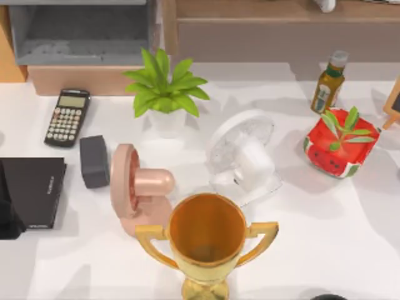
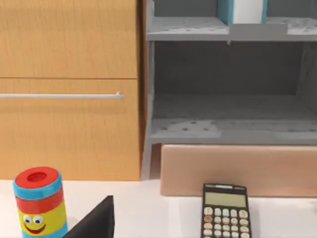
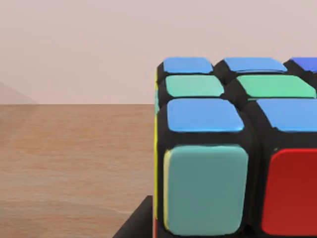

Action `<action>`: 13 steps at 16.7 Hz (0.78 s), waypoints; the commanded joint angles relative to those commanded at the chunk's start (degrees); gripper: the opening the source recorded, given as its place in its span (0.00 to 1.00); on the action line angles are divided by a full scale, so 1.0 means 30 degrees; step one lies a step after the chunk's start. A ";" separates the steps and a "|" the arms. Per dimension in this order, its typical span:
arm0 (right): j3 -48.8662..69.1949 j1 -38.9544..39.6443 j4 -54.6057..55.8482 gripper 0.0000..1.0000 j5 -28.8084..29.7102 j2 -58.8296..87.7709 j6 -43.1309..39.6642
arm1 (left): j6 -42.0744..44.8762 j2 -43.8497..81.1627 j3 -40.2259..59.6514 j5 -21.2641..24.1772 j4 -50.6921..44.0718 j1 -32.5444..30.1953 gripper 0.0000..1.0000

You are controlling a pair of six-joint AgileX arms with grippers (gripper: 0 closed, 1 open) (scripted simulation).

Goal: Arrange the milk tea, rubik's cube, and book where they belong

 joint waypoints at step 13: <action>0.0000 0.0000 0.0000 1.00 0.0000 0.0000 0.0000 | 0.0000 0.0000 0.0000 0.0000 0.0000 0.0000 1.00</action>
